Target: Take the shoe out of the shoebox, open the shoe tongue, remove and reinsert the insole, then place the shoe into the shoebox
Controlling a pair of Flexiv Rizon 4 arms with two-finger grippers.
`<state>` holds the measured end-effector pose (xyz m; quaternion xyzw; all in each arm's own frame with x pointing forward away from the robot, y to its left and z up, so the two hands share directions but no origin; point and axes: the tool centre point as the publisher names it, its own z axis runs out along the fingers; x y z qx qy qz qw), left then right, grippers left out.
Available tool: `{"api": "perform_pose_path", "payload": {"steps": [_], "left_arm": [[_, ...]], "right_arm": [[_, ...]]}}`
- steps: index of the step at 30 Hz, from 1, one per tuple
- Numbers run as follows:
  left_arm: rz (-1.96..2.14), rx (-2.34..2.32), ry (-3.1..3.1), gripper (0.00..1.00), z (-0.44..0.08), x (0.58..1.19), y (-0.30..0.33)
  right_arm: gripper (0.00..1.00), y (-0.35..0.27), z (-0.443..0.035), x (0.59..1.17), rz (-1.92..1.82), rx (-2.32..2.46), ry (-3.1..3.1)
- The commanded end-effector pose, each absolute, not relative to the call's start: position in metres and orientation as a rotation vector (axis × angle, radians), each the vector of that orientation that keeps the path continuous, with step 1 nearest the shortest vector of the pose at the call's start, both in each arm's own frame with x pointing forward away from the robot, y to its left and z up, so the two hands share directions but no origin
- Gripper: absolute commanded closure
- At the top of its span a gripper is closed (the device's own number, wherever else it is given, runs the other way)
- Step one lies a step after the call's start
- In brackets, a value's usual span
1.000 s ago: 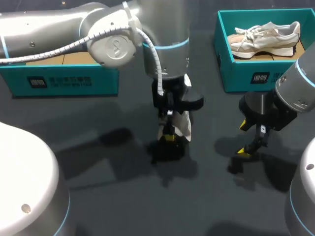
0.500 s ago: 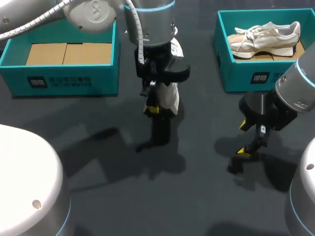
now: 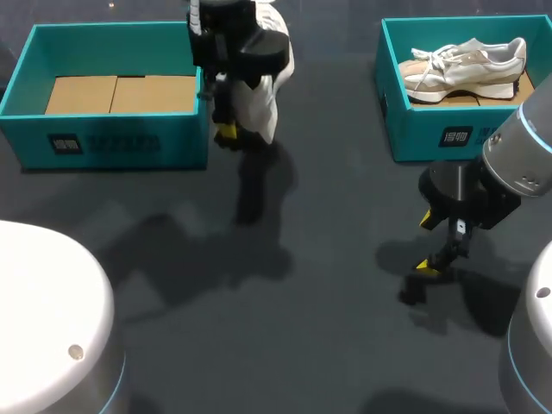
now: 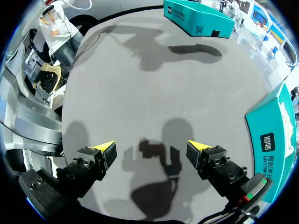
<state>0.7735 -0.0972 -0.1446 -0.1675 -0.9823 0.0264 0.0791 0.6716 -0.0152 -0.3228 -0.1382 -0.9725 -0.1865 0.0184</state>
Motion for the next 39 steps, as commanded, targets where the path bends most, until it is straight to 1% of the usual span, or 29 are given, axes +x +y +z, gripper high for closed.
{"api": "perform_pose_path", "payload": {"steps": [1,12,14,30,33,39], "left_arm": [[0.118,-0.524,-2.926,1.00,-0.128,0.794,-0.066],[0.030,-0.509,-2.851,1.00,-0.119,0.853,-0.014],[0.077,-0.508,-2.802,1.00,-0.120,0.866,-0.001],[0.097,-0.535,-2.774,1.00,-0.119,0.871,0.002],[0.047,-0.558,-2.821,1.00,-0.109,0.878,0.020],[0.077,-0.462,-2.845,1.00,-0.095,0.911,0.080]], "right_arm": [[0.00,-0.016,-0.323,0.670,-0.578,-0.431,-3.024],[0.00,-0.016,-0.323,0.670,-0.578,-0.431,-3.024],[0.00,-0.016,-0.323,0.670,-0.578,-0.431,-3.024],[0.00,-0.016,-0.323,0.670,-0.578,-0.431,-3.024],[0.00,-0.016,-0.323,0.670,-0.578,-0.431,-3.024],[0.00,-0.016,-0.323,0.670,-0.578,-0.431,-3.024]]}}
